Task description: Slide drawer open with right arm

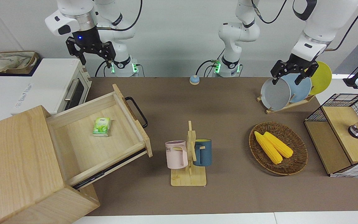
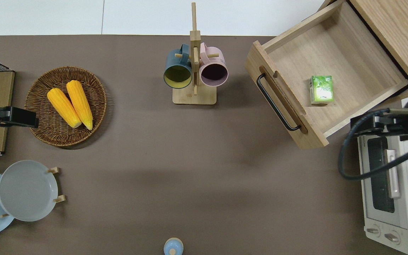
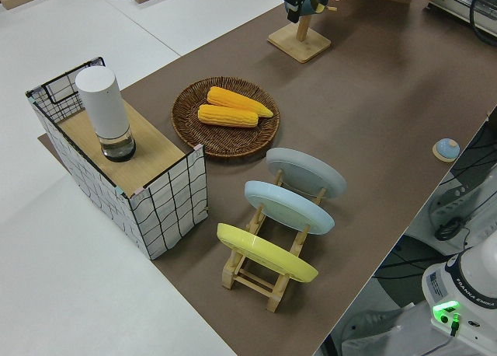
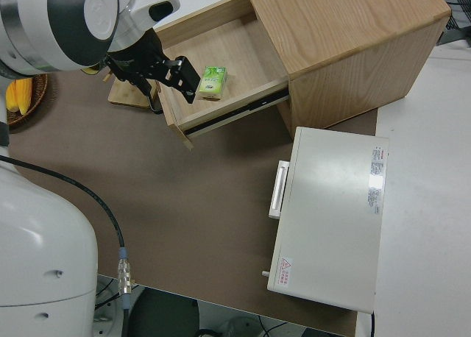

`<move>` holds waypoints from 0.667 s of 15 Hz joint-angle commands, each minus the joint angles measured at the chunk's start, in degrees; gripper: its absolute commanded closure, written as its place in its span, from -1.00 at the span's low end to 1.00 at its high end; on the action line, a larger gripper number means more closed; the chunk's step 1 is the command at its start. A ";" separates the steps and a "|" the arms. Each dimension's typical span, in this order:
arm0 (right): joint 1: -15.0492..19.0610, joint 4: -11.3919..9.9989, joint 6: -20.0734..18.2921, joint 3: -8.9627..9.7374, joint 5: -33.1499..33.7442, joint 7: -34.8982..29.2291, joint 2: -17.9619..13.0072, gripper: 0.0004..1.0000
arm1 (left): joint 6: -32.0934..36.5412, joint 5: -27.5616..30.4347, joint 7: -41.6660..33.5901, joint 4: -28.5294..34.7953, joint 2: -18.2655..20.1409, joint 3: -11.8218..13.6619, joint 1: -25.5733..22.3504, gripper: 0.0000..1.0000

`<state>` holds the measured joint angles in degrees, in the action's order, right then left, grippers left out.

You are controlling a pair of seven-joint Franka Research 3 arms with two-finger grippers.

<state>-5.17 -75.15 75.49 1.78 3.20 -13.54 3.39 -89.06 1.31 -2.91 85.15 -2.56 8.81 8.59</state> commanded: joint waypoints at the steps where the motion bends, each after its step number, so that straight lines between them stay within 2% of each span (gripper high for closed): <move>1: 4.90 -2.02 0.80 1.03 -1.97 5.88 -1.02 -0.97 | -0.06 -0.87 -0.43 -1.12 -0.69 0.95 0.99 -1.00; 4: 7.27 -3.50 1.32 0.60 -2.06 8.61 -1.28 -0.97 | -0.06 -0.78 -0.43 -1.12 -0.69 0.95 0.99 -1.00; 6: 7.46 -4.30 2.02 -0.63 -2.14 9.23 -1.28 -0.97 | -0.06 -0.78 -0.43 -1.12 -0.69 0.95 0.99 -0.99; 10: 8.16 -6.14 3.95 -1.08 -3.64 9.32 -1.19 -0.97 | -0.06 -0.78 -0.43 -1.12 -0.69 0.95 0.99 -0.99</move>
<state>1.39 -78.16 77.00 0.38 2.14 -5.77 3.40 -89.06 1.31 -2.91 85.15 -2.56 8.81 8.59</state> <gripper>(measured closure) 0.009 0.000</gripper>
